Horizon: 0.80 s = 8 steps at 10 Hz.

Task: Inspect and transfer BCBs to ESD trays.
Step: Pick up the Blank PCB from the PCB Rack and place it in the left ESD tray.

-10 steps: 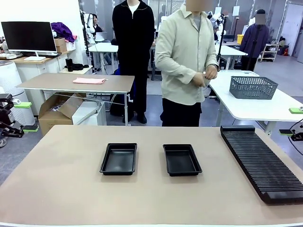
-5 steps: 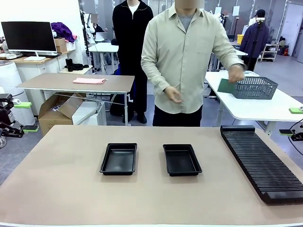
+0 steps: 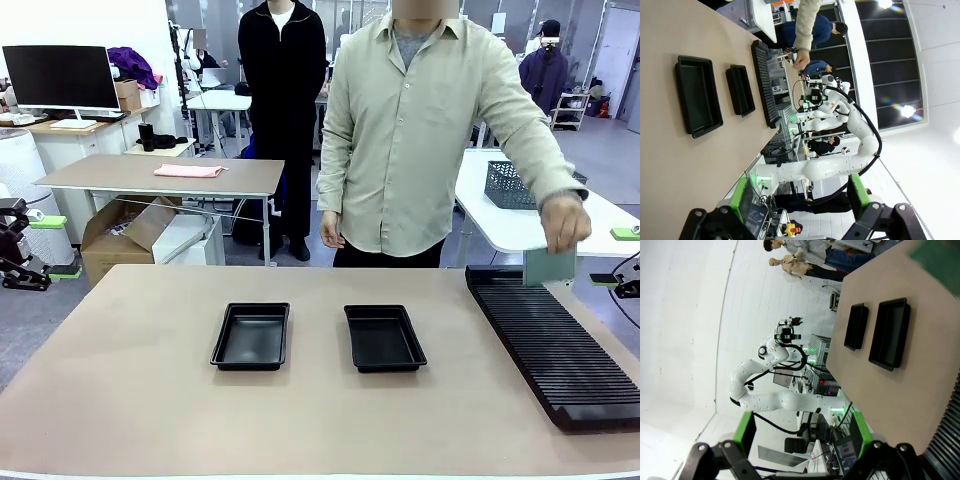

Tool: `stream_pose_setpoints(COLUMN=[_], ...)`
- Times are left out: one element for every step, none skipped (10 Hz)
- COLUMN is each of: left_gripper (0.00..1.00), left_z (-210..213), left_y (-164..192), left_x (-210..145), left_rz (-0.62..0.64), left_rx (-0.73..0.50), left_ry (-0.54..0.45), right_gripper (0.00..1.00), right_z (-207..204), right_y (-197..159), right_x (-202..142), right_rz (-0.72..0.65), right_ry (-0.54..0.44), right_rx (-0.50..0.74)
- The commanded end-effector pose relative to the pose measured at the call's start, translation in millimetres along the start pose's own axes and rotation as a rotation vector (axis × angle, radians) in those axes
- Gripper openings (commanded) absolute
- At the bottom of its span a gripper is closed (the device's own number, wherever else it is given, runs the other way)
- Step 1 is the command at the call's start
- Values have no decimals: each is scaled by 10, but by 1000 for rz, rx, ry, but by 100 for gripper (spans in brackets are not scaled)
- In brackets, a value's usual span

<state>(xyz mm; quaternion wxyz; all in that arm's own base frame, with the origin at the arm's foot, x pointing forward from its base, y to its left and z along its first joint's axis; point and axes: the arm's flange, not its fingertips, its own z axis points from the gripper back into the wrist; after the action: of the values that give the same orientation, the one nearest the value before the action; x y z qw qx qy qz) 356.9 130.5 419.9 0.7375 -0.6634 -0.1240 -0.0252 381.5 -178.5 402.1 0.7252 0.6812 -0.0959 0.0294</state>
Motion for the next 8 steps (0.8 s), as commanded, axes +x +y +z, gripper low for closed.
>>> stream_pose_setpoints(left_gripper=[100,100,100,100,100,100,100,100], left_z=[-6,-6,-6,-6,-6,-6,-6,-6], left_y=[-12,-12,-12,-12,-12,-12,-12,-12], left_x=[11,11,11,11,11,11,11,11], left_rz=[-2,-2,-2,-2,-2,-2,-2,-2], left_rx=[-5,-5,-5,-5,-5,-5,-5,-5], left_ry=[-6,-6,-6,-6,-6,-6,-6,-6], right_gripper=[100,100,100,100,100,100,100,100], right_z=[-12,-12,-12,-12,-12,-12,-12,-12], right_y=[31,31,31,31,31,31,31,31], right_x=[-18,-18,-18,-18,-18,-18,-18,-18], right_rz=[6,6,6,6,6,6,6,6], right_ry=[0,0,0,0,0,0,0,0], right_rx=[1,1,1,1,1,1,1,1])
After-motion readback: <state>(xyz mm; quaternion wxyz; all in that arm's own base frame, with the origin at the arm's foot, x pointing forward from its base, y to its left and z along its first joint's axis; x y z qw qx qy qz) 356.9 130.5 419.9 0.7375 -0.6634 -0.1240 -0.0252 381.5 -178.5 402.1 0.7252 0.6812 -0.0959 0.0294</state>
